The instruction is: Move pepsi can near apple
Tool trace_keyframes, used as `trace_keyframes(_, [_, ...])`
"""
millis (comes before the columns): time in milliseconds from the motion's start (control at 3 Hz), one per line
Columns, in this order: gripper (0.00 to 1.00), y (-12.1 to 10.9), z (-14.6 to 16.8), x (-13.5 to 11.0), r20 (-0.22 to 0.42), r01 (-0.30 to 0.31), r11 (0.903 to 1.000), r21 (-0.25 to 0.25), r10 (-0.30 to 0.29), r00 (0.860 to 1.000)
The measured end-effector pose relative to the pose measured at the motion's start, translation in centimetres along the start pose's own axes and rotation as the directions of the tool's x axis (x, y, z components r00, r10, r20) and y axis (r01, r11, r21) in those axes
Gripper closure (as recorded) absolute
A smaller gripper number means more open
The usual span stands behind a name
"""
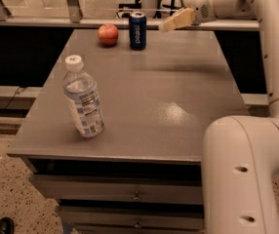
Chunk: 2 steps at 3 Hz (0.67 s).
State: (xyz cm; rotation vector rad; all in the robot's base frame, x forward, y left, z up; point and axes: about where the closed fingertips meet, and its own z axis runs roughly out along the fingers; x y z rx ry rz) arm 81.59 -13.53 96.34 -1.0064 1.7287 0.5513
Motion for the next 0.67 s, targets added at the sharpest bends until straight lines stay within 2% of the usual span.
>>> trace_keyframes(333, [0.0, 0.1, -5.8, -0.6, 0.086, -0.074, 0.9971, -0.016, 0.076, 0.993])
trace_keyframes(667, [0.0, 0.1, -7.1, -0.6, 0.106, -0.09, 0.9957, -0.019, 0.092, 0.99])
